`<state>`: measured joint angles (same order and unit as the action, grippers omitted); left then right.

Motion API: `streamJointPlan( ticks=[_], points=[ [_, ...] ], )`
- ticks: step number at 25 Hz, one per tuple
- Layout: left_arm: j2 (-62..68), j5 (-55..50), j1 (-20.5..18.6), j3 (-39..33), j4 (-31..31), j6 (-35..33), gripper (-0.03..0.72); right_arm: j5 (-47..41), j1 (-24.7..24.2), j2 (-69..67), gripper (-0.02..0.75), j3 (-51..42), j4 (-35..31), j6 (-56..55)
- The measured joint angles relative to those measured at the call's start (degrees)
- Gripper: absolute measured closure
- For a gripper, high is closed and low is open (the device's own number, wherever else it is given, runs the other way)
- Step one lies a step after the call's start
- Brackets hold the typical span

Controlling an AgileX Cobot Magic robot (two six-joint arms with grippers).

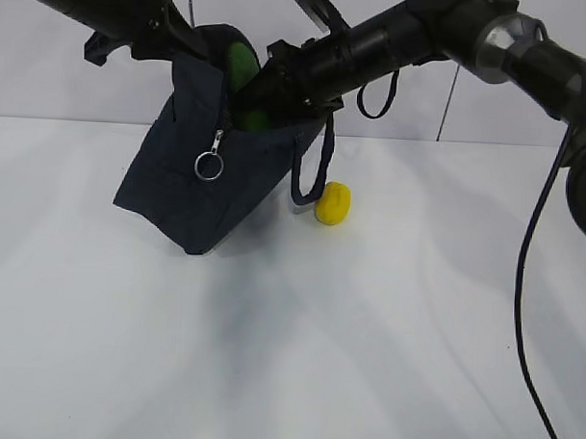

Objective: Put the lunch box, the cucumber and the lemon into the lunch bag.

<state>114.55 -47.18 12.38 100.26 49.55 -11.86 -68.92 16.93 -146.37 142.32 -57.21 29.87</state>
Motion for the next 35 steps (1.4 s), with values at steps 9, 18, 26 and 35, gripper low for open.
streamJointPlan(
  ticks=[9,18,26,35],
  points=[
    [0.00,0.12,0.00,0.00,0.00,-0.96,0.667,-0.11,1.40,-3.12,0.387,0.12,-0.50,0.00],
    [0.00,-0.24,0.00,0.00,0.00,-0.99,0.667,0.35,1.40,-3.46,0.386,0.15,-1.38,0.00],
    [0.00,-0.84,-0.02,0.00,0.00,-1.08,0.667,0.60,1.40,-3.58,0.288,0.15,-3.01,3.46],
    [0.00,-0.97,-0.12,0.00,-1.17,-1.08,0.667,-0.67,1.40,-3.80,0.232,1.13,-3.01,3.80]
  ],
)
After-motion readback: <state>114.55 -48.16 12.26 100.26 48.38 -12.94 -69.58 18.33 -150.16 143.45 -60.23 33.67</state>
